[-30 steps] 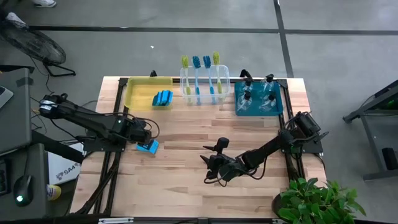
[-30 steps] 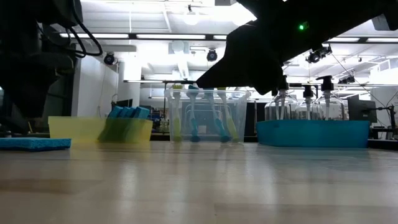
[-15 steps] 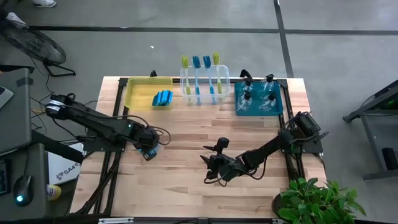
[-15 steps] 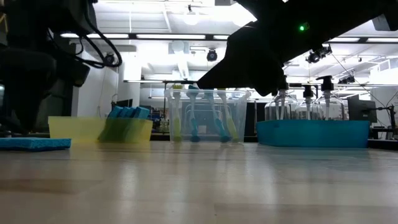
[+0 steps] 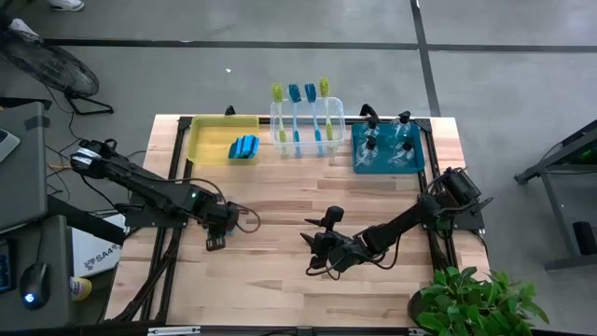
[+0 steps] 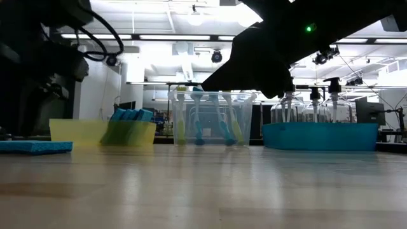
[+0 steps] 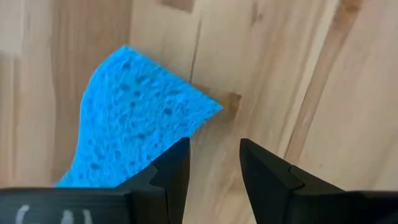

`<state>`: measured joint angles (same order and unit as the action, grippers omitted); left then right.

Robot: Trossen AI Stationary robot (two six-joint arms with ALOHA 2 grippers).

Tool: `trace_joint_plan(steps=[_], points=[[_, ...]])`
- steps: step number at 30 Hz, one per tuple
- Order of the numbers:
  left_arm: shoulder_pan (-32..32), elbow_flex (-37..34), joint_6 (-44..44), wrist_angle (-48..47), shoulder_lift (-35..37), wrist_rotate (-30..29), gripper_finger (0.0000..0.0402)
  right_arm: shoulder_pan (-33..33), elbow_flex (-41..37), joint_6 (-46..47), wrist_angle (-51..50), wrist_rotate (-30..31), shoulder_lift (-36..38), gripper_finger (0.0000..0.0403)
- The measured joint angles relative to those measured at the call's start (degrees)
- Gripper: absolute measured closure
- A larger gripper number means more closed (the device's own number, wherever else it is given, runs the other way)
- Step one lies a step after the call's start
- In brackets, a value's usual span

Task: Pick & Place Kitchen Sink Supplies
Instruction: Put the blue sponge into the yellow bin

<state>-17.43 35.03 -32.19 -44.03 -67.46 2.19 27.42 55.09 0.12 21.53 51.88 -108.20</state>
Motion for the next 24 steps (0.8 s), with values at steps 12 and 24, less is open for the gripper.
trace_joint_plan(steps=[12,24], points=[[-7.3,0.0,9.7,1.2,0.0,-11.8,0.0266,0.0,0.0,0.0,-0.1,0.0,0.0,0.0193],[-9.3,0.1,15.9,3.7,-8.9,-15.0,0.0266,0.0,0.0,1.0,-0.5,-0.5,0.0,0.0194]])
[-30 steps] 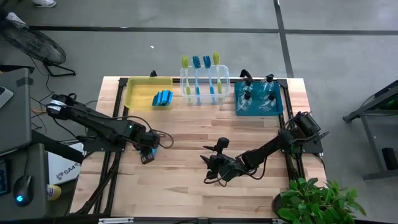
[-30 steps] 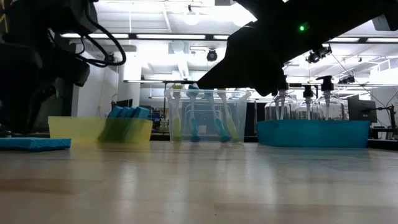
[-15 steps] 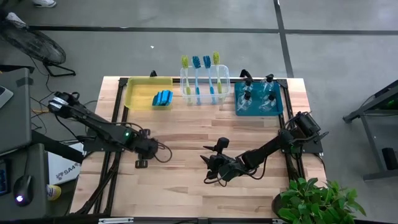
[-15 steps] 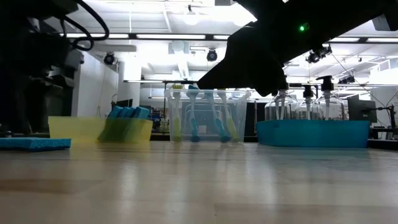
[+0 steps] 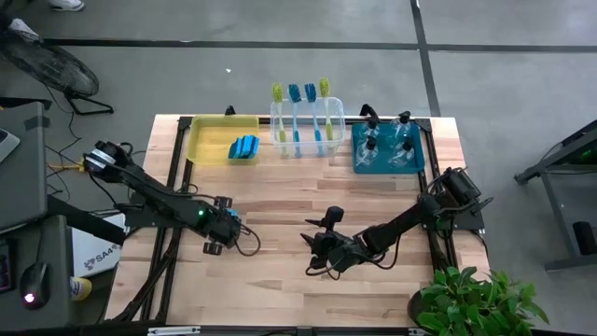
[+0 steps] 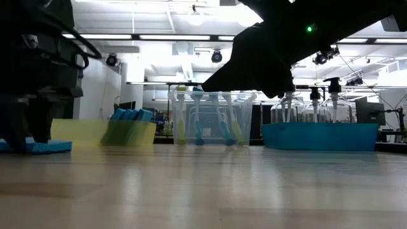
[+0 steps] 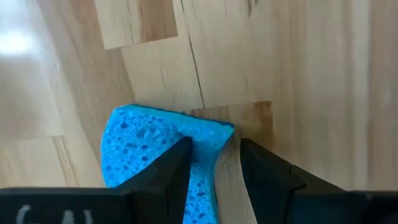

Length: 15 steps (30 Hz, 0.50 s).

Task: Pick & Place Kitchen Sink Supplies
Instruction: Put the blue sponge into the yellow bin

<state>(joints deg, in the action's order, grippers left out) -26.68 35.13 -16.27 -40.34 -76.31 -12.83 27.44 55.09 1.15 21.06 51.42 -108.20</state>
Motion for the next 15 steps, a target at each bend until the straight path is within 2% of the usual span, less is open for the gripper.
trace_joint_plan(steps=[7,15], points=[[0.0,0.3,2.2,0.9,-5.7,-0.7,0.0266,0.0,0.0,0.4,-0.6,-0.8,0.0,0.0193],[-0.1,0.3,2.7,1.6,-7.4,-2.6,0.0273,0.0,0.0,0.6,-0.7,-1.0,0.0,0.0192]])
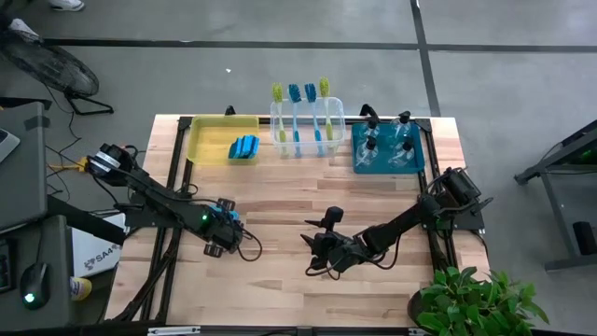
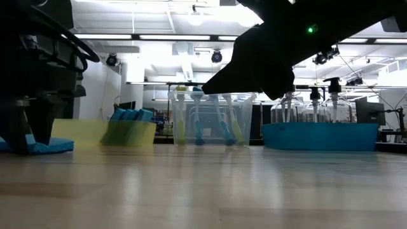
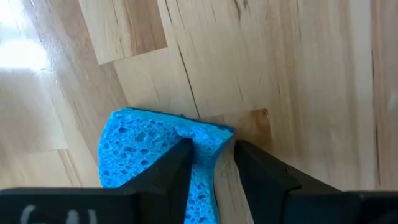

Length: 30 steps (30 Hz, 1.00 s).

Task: Pick & Place Kitchen Sink Supplies
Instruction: Put the blue sponge into the yellow bin

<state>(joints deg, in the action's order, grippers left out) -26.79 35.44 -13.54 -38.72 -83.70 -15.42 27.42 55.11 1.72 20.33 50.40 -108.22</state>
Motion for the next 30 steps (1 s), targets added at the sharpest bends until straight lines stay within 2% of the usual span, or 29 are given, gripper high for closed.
trace_joint_plan(steps=[3,11,16,21,25,30], points=[[0.0,0.0,-0.1,0.4,-0.1,0.0,0.0296,0.0,0.0,0.0,0.0,0.0,0.0,0.0194],[0.0,-0.2,-2.8,1.4,-0.2,-0.4,0.0390,0.0,0.0,0.0,0.0,0.0,0.0,0.0193],[0.0,-0.1,-7.2,2.0,-0.2,-0.8,0.0397,0.0,0.0,0.0,0.0,0.0,0.0,0.0193],[0.2,3.7,-9.1,0.3,-0.7,-2.3,0.0400,0.0,0.0,0.0,0.0,0.0,0.0,0.0193],[0.3,6.6,-5.3,3.4,0.3,-5.0,0.0401,0.0,0.0,0.0,-0.1,0.0,0.0,0.0193],[0.2,7.0,0.0,8.4,3.5,-8.2,0.0401,0.0,0.0,2.0,-1.2,-1.3,0.0,0.0193]])
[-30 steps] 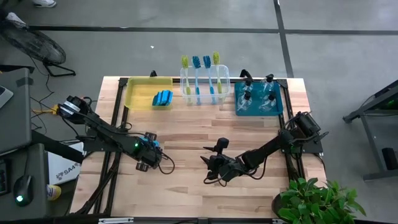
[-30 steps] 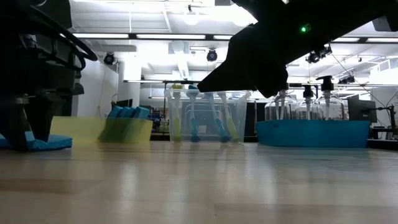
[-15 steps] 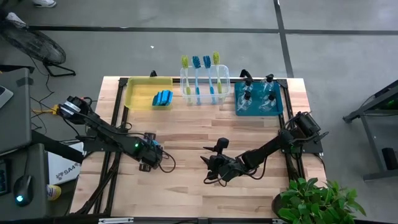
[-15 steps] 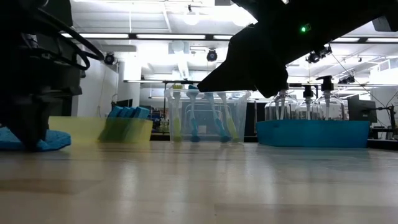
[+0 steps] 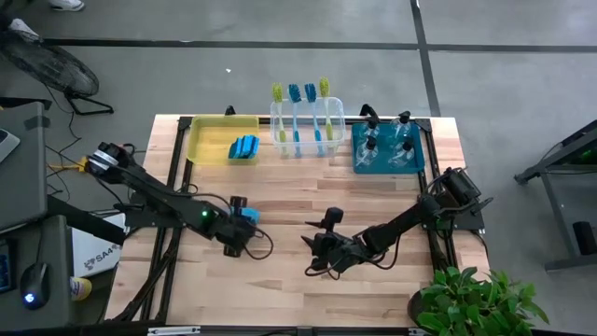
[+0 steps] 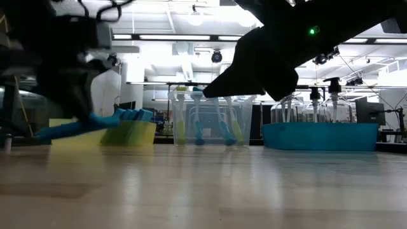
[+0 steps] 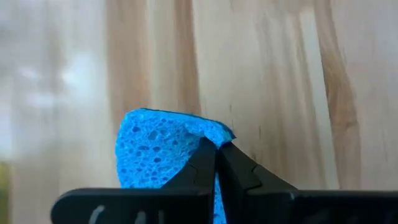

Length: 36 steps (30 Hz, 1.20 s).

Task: Pick & Place Kitchen Sink Supplies
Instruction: Put the blue sponge into the yellow bin

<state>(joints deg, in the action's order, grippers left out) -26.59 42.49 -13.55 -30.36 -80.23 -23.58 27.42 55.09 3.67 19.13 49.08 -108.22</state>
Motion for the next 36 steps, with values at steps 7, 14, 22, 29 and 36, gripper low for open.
trace_joint_plan(steps=[7,14,22,29,36], points=[[0.0,0.1,3.4,1.9,8.4,-4.4,0.0401,0.0,0.0,1.9,-1.7,-1.1,0.0,0.0192],[0.0,-0.2,10.1,4.9,18.3,-9.1,0.0401,-0.1,0.0,1.8,-1.3,-1.1,0.0,0.0193],[2.9,-0.2,19.4,8.1,29.1,-12.9,0.0401,-0.2,0.0,1.8,-1.1,-1.1,0.0,0.0194],[11.9,-0.9,27.1,10.9,35.2,-7.7,0.0401,-0.8,0.0,1.5,-0.8,-1.7,0.0,0.0193],[24.5,-8.6,31.9,19.6,40.5,4.0,0.0401,-1.2,0.0,1.3,-0.5,-2.6,0.0,0.0192]])
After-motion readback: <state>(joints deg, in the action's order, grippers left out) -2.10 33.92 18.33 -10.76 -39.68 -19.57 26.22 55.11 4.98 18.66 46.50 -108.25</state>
